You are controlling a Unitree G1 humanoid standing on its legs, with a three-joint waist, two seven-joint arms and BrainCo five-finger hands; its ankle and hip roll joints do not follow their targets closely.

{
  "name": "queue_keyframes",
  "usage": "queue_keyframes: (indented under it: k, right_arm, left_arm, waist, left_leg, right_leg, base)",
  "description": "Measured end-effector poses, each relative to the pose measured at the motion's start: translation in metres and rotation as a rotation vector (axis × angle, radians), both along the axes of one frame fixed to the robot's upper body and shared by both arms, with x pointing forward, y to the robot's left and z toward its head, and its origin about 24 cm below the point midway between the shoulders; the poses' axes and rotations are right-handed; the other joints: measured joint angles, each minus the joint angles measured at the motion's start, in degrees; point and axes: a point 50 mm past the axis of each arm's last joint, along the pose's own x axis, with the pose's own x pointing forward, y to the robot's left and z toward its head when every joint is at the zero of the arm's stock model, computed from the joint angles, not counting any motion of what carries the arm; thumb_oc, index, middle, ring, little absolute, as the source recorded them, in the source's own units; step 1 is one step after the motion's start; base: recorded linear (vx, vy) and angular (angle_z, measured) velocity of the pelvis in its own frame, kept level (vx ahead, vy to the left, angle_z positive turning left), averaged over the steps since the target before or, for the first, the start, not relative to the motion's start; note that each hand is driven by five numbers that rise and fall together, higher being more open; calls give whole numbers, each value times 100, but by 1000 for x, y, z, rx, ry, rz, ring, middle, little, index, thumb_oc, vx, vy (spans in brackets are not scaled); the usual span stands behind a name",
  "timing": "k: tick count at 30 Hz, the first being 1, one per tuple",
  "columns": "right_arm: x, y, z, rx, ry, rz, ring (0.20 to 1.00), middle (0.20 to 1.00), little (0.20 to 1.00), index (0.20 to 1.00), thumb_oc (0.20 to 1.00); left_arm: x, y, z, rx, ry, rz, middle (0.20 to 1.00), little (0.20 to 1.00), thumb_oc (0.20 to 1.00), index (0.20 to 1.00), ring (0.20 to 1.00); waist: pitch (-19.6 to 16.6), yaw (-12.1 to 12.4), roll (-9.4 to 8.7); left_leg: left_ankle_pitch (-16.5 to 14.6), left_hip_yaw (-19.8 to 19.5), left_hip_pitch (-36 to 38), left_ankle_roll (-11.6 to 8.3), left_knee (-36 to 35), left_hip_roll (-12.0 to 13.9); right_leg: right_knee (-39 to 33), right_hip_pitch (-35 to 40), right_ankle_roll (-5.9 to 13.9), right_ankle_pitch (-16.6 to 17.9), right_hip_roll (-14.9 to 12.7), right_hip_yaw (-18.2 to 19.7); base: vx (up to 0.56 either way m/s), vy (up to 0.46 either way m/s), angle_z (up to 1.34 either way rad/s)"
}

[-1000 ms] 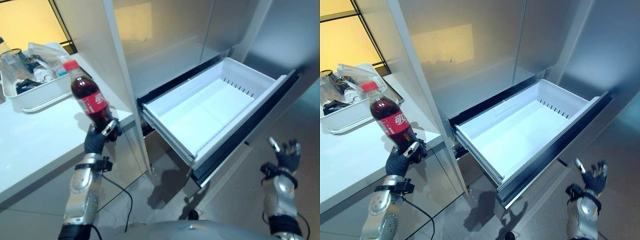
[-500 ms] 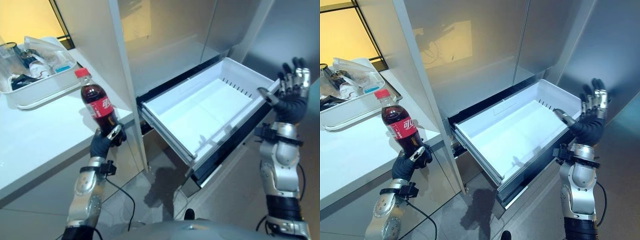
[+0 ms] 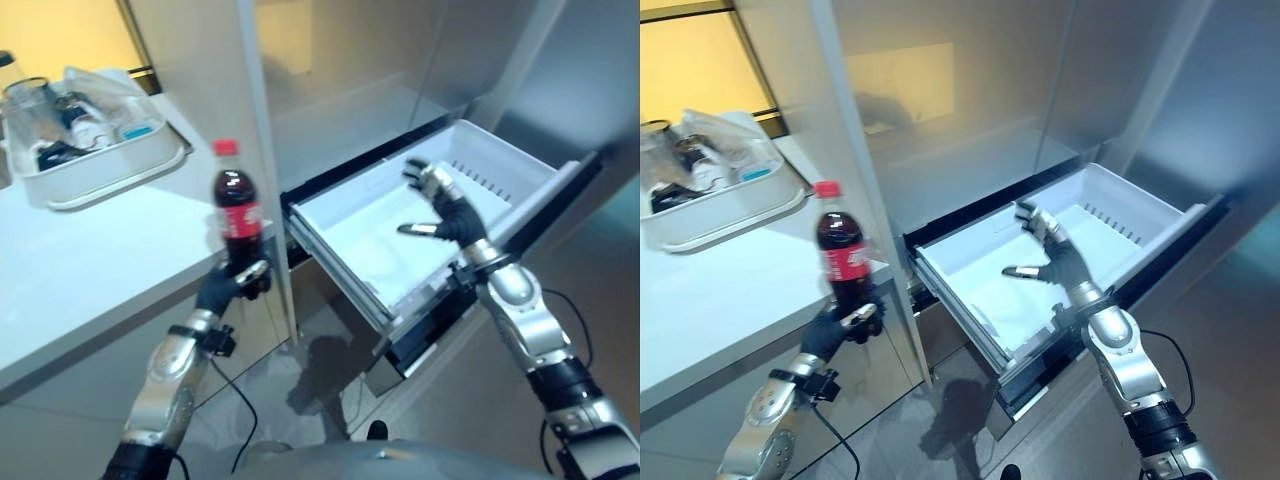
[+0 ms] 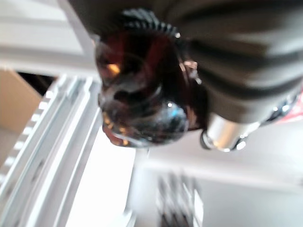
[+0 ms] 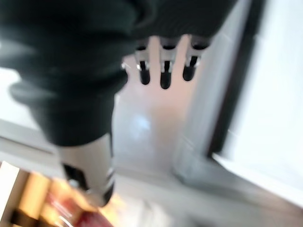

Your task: Take the drinks into the refrigerator

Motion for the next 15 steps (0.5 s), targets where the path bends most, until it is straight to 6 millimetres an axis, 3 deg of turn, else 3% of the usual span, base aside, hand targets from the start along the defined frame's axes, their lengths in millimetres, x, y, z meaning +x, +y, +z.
queue_keyframes:
  k: [5,12,15]
  right_arm:
    - [4,32,-11,2,98,183,1000,1000,1000,1000,1000]
    - [6,85,-28,136,227,321,1000,1000,1000,1000,1000]
    - [1,96,-33,131,258,366,1000,1000,1000,1000,1000]
  left_arm:
    - [5,-16,4,140,-31,-172,200,200,200,200,200]
    - [7,-35,-8,230,-24,-229,200,200,200,200,200]
    - [6,-32,-14,257,-5,-219,200,200,200,200,200]
  waist:
    - [6,-12,-8]
    - [10,1,-10]
    - [10,22,-10]
  left_leg:
    - [0,-10,31,0,-1,3]
    - [0,-14,83,-2,-1,17]
    - [0,-16,80,-2,0,14]
  right_leg:
    - [-2,43,0,-1,-4,-14]
    - [-18,90,-8,-10,-8,-24]
    - [-6,88,-9,-12,-9,-27]
  base:
    - [0,0,0]
    - [0,0,0]
    - [0,0,0]
